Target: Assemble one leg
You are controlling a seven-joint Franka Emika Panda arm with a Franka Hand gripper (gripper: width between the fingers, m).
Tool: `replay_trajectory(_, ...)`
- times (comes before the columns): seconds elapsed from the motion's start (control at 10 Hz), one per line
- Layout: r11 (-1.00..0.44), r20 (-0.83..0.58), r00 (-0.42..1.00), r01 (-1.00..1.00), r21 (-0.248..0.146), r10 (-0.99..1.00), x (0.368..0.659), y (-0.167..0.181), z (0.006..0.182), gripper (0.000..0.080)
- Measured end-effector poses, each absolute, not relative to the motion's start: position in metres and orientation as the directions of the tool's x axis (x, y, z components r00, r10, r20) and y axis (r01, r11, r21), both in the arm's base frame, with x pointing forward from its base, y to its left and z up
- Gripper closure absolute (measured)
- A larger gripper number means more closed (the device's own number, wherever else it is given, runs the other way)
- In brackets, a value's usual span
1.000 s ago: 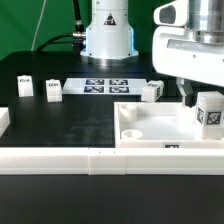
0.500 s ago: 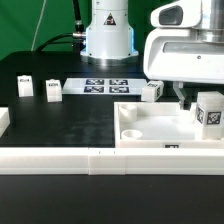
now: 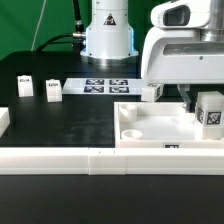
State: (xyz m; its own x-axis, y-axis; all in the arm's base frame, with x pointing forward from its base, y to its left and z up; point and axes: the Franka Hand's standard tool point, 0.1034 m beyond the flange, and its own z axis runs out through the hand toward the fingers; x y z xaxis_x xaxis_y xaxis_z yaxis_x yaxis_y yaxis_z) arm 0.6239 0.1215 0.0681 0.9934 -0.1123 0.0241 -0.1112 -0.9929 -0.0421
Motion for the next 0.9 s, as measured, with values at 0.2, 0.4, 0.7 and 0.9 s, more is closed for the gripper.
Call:
replay_trajectory(0.2, -0.993, 0.024, 0.993, -0.111, -0.042, -0.112, 0.6240, 0.1214, 0.0681, 0.0509)
replay_trajectory(0.4, -0.987, 0.023, 0.988, -0.154, -0.044, -0.155, 0.6242, 0.1202, 0.0679, 0.0509)
replay_trajectory(0.7, -0.888, 0.006, 0.891, -0.452, -0.082, -0.454, 0.6261, 0.1145, 0.0679, 0.0509)
replay_trajectory(0.9, -0.794, -0.009, 0.797, -0.603, -0.082, -0.604, 0.6257, 0.1165, 0.0679, 0.0509)
